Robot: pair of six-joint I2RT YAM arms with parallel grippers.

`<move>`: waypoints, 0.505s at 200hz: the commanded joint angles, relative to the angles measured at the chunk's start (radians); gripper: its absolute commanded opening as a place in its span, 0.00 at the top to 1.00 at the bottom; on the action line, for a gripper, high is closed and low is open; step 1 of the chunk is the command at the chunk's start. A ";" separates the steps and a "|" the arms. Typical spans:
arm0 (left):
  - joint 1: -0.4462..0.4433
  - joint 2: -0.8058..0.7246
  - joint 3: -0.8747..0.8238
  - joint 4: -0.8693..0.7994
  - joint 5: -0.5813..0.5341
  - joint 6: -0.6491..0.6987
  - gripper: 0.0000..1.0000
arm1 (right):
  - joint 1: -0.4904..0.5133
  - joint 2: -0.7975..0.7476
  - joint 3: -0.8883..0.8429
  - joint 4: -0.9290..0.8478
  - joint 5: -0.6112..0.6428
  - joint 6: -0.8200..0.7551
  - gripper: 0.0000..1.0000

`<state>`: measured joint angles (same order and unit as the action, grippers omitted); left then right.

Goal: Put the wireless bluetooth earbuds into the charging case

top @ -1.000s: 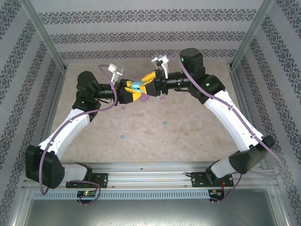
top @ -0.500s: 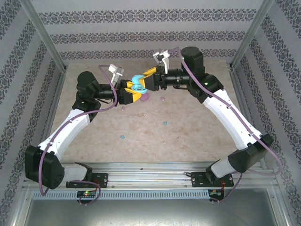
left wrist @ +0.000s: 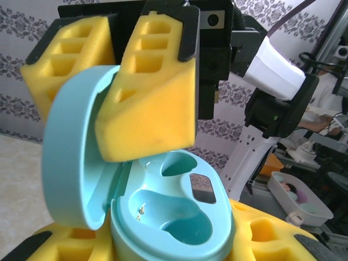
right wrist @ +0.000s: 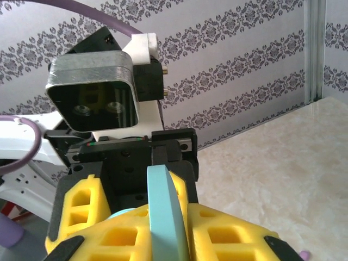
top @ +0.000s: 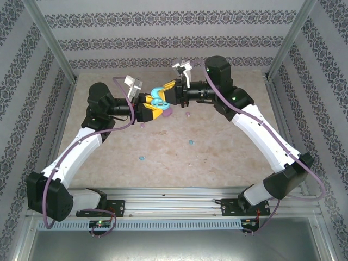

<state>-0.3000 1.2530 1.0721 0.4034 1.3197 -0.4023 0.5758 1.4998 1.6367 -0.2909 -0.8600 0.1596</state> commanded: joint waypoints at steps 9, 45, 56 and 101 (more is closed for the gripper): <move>-0.008 -0.063 0.039 -0.262 -0.048 0.273 0.66 | 0.039 -0.027 -0.029 0.051 0.037 -0.060 0.86; -0.005 -0.083 0.022 -0.260 -0.065 0.292 0.53 | 0.064 -0.050 -0.072 0.104 0.052 -0.099 0.86; -0.006 -0.085 0.012 -0.216 -0.061 0.259 0.48 | 0.072 -0.053 -0.078 0.101 0.062 -0.116 0.86; 0.002 -0.086 -0.011 -0.077 -0.049 0.150 0.36 | 0.088 -0.074 -0.103 0.098 0.097 -0.164 0.87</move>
<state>-0.3000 1.1820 1.0706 0.2211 1.2594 -0.2031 0.6495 1.4654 1.5589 -0.2268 -0.7895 0.0517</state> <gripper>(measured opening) 0.633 0.137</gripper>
